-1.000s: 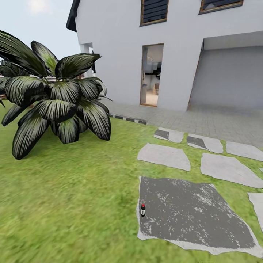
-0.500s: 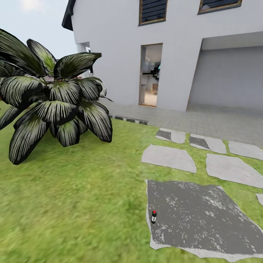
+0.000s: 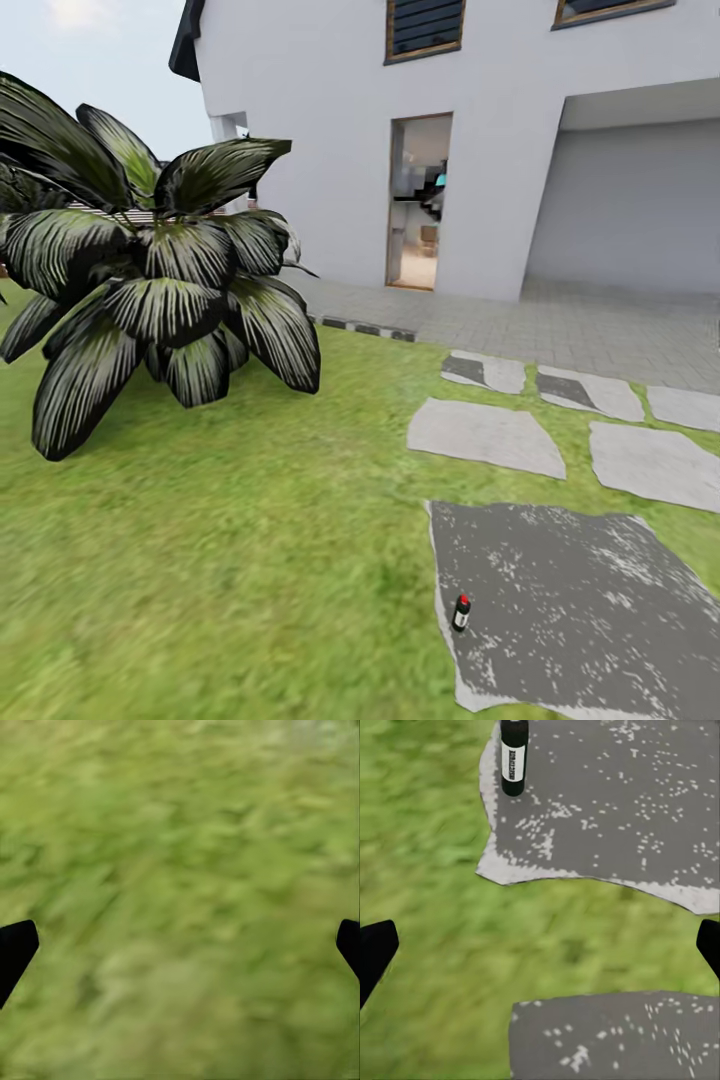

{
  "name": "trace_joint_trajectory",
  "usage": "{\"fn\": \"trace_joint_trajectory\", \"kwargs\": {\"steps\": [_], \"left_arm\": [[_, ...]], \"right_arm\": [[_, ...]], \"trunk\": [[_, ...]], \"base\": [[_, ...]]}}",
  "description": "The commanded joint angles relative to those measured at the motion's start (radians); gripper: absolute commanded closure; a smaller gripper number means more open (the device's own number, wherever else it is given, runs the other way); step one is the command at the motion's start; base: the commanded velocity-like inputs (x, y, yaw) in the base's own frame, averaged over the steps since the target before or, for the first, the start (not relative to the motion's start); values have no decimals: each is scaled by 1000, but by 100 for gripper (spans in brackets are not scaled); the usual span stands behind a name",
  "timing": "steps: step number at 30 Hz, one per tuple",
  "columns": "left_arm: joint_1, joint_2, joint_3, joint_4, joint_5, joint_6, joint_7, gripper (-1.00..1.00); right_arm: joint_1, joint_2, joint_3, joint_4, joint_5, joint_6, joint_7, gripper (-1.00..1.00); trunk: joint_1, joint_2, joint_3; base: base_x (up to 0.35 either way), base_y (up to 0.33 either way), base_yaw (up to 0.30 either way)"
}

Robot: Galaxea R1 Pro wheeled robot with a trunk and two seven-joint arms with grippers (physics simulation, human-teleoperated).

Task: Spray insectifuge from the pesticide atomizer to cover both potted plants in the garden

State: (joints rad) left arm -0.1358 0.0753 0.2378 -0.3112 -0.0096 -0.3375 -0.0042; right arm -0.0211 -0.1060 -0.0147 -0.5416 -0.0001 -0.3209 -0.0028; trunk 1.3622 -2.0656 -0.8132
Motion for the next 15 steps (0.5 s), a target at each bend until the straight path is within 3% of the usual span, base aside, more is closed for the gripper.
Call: {"fn": "trace_joint_trajectory", "kwargs": {"steps": [1, 15], "left_arm": [[-1, 0, 2, 1, -1, -3, 0, -100], [-1, 0, 2, 1, 0, -5, 0, -100]], "right_arm": [[0, 0, -1, 0, 0, -3, 0, -100], [0, 0, -2, 0, 0, -3, 0, -100]], "trunk": [[0, 0, -1], [0, 0, -1]], "base": [[162, 325, -147], [162, 325, -249]]}}
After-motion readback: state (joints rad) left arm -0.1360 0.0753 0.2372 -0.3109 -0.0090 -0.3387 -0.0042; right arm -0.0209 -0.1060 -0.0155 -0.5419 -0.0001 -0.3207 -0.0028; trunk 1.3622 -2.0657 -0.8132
